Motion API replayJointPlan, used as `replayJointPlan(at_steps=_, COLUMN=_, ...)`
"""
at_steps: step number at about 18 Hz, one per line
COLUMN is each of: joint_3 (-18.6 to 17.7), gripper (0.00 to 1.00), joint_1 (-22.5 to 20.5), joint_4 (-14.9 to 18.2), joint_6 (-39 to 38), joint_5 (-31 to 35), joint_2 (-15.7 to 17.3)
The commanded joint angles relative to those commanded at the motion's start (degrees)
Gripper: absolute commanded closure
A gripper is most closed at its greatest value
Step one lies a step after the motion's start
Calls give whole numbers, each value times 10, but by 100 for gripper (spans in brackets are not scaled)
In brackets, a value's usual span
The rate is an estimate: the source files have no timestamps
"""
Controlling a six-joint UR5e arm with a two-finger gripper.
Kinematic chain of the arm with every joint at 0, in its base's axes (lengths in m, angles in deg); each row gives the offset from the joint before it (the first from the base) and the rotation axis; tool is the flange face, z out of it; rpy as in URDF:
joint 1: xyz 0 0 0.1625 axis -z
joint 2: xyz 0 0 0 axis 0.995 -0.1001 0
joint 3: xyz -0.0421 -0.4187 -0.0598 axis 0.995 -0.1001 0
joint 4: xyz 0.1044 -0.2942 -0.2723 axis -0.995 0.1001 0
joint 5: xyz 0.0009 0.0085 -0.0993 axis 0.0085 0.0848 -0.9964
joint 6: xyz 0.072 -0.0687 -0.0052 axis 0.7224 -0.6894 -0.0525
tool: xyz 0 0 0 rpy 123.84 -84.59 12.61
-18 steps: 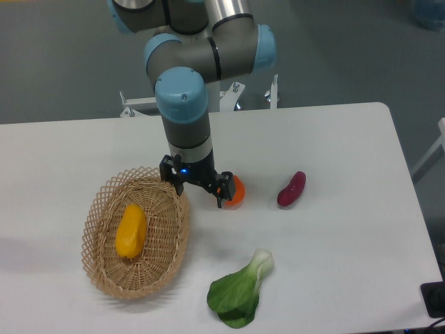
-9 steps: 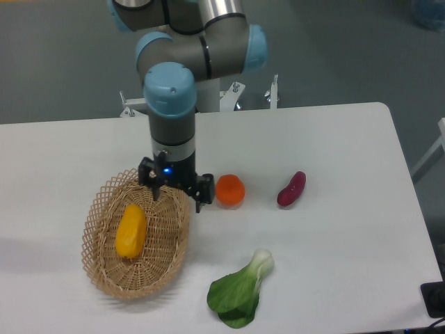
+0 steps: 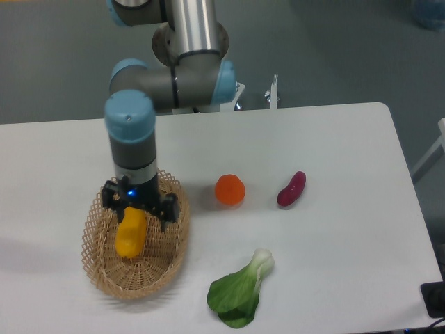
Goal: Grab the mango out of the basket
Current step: 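Lower the open gripper around the yellow mango in the basket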
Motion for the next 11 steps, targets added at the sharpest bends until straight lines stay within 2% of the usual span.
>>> replayJointPlan(at_steps=6, joint_3=5, gripper=0, joint_1=18, joint_4=-7, joint_6=-12, joint_5=21, joint_2=-31)
replayJointPlan(at_steps=11, joint_3=7, gripper=0, joint_1=18, joint_4=-11, joint_6=-13, joint_5=27, joint_2=-40)
